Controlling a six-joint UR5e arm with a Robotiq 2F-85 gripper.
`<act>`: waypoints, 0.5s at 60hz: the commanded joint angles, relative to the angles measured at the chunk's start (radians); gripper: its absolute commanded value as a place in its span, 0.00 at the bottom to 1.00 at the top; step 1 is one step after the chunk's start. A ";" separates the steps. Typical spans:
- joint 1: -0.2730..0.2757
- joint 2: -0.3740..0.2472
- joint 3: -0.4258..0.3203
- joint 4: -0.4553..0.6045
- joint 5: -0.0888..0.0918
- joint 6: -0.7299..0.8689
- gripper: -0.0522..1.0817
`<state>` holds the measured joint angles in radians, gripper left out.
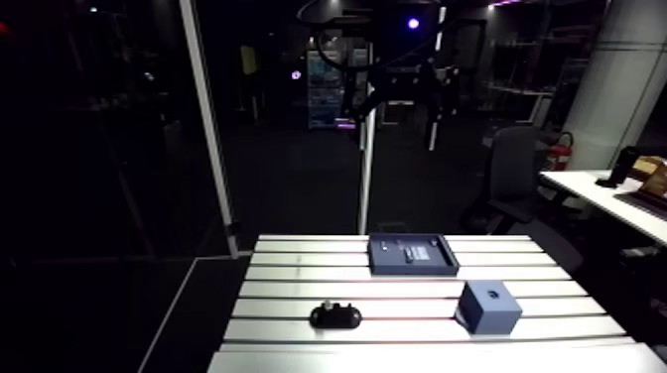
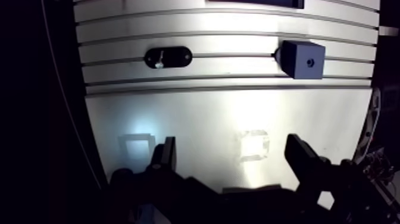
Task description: Pick up the M10 bolt and insert it into the hex recess until seated.
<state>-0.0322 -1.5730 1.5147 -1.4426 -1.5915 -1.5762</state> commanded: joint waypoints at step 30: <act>0.062 -0.006 0.180 -0.254 0.025 0.014 0.06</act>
<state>0.0031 -1.5781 1.6301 -1.5948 -1.5722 -1.5656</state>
